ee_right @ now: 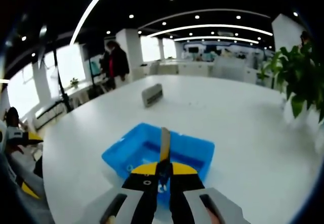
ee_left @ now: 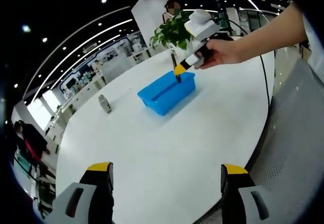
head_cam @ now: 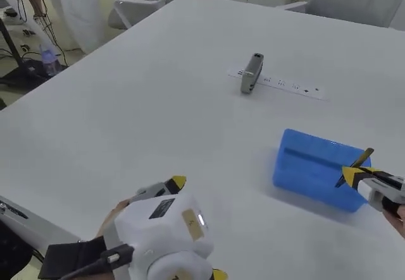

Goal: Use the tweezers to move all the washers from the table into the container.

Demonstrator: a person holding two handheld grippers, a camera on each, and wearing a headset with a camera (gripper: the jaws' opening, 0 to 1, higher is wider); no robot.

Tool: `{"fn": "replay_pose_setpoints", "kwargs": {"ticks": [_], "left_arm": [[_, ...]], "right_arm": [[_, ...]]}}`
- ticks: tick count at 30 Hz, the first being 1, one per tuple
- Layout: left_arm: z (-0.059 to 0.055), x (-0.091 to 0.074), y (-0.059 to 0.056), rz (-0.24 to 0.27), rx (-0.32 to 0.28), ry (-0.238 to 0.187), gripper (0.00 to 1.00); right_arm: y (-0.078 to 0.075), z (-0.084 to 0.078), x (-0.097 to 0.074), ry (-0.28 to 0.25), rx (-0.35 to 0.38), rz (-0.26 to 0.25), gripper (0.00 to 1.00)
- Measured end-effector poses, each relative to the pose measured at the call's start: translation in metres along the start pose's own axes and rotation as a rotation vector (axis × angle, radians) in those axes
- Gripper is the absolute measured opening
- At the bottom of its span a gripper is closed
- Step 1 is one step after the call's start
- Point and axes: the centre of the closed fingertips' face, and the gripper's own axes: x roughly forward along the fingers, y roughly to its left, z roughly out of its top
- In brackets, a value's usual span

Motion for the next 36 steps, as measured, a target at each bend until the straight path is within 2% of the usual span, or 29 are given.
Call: {"fn": "replay_pose_setpoints", "kwargs": {"ticks": [4,6,10,15,18,20,22,24,26,28,29,31,35,36], "left_arm": [[0.003,-0.002,0.003,-0.004,-0.031,-0.012,0.87],[0.005,-0.003,0.003,-0.021,-0.066,-0.018,0.83],[0.015,-0.008,0.01,-0.02,-0.124,-0.052,0.78],[0.05,-0.019,0.02,-0.036,-0.181,-0.149,0.69],[0.08,-0.027,0.024,-0.068,-0.182,-0.223,0.59],[0.098,-0.031,0.026,-0.084,-0.167,-0.259,0.55],[0.113,-0.033,0.026,-0.097,-0.162,-0.289,0.5],[0.13,-0.034,0.023,-0.125,-0.154,-0.32,0.47],[0.14,-0.034,0.019,-0.156,-0.146,-0.332,0.42],[0.153,-0.032,0.012,-0.196,-0.135,-0.348,0.37],[0.157,-0.029,0.008,-0.221,-0.127,-0.345,0.36],[0.163,-0.025,-0.002,-0.28,-0.1,-0.335,0.33],[0.17,-0.016,-0.015,-0.339,-0.066,-0.316,0.28],[0.171,-0.014,-0.02,-0.358,-0.056,-0.312,0.26]], "right_arm": [[0.003,-0.002,0.005,0.011,-0.013,0.009,0.04],[0.002,-0.004,0.005,0.019,-0.022,0.008,0.04],[0.001,-0.008,0.006,0.027,-0.022,0.007,0.04],[0.01,0.006,-0.006,-0.01,-0.037,0.011,0.04],[0.023,0.017,-0.021,-0.037,-0.104,0.025,0.04],[0.03,0.024,-0.031,-0.055,-0.173,0.02,0.04],[0.038,0.027,-0.038,-0.066,-0.206,0.033,0.04],[0.049,0.029,-0.047,-0.063,-0.235,0.052,0.04],[0.058,0.028,-0.054,-0.06,-0.235,0.068,0.04],[0.07,0.027,-0.062,-0.065,-0.235,0.106,0.04],[0.076,0.024,-0.065,-0.054,-0.255,0.118,0.04],[0.087,0.017,-0.071,-0.035,-0.301,0.14,0.04],[0.107,-0.001,-0.08,0.01,-0.319,0.194,0.04],[0.113,-0.01,-0.083,0.037,-0.377,0.205,0.04]]}}
